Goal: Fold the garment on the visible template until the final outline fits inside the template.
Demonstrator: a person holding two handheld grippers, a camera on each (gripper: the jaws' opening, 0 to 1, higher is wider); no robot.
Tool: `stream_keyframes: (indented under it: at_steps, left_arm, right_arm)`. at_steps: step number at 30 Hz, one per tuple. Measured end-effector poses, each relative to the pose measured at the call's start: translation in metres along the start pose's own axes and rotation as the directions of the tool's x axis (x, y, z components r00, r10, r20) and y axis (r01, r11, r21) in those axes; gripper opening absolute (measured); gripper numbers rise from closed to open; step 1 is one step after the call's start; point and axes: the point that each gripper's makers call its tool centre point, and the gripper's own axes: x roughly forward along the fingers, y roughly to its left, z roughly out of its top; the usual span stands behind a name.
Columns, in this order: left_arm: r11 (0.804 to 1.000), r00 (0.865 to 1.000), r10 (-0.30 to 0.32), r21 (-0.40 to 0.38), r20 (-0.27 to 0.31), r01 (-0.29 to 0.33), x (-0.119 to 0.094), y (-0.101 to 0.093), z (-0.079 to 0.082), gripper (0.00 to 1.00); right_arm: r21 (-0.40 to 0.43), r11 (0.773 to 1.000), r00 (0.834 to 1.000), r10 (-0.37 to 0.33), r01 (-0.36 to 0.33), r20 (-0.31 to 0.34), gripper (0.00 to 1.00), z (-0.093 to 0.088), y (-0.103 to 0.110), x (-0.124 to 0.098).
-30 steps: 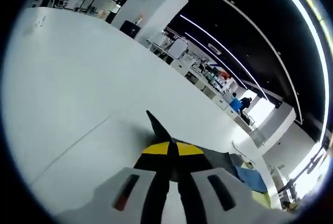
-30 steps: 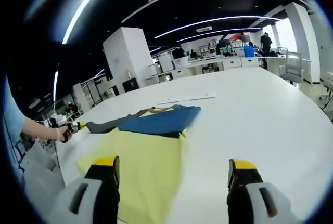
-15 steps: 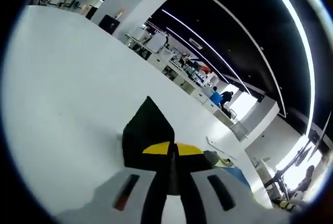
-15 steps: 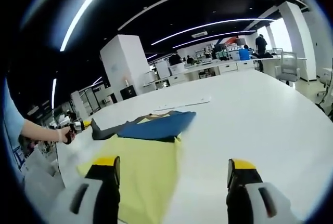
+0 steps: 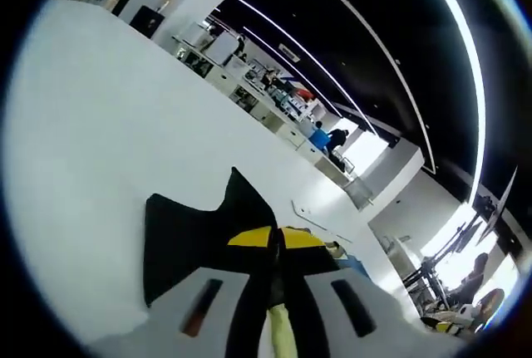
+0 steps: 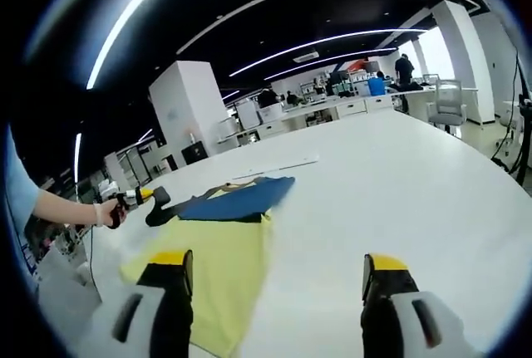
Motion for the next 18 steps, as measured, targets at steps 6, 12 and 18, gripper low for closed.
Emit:
stream_keyframes:
  at_steps: [6, 12, 18]
  left_arm:
    - [0.997, 0.995, -0.073, 0.026, -0.073, 0.075, 0.031, -0.033, -0.018, 0.0]
    - [0.988, 0.982, -0.144, 0.03, -0.125, 0.149, 0.057, -0.066, -0.038, 0.0]
    - [0.979, 0.967, -0.2, 0.019, -0.155, 0.205, 0.08, -0.089, -0.049, 0.0]
  right_arm:
    - [0.014, 1.0, 1.0, 0.004, -0.004, 0.001, 0.84, -0.004, 0.0, 0.0]
    - [0.014, 1.0, 1.0, 0.011, -0.011, -0.009, 0.84, -0.007, 0.001, 0.003]
    - [0.019, 1.0, 1.0, 0.007, -0.007, -0.008, 0.84, -0.008, -0.003, 0.001]
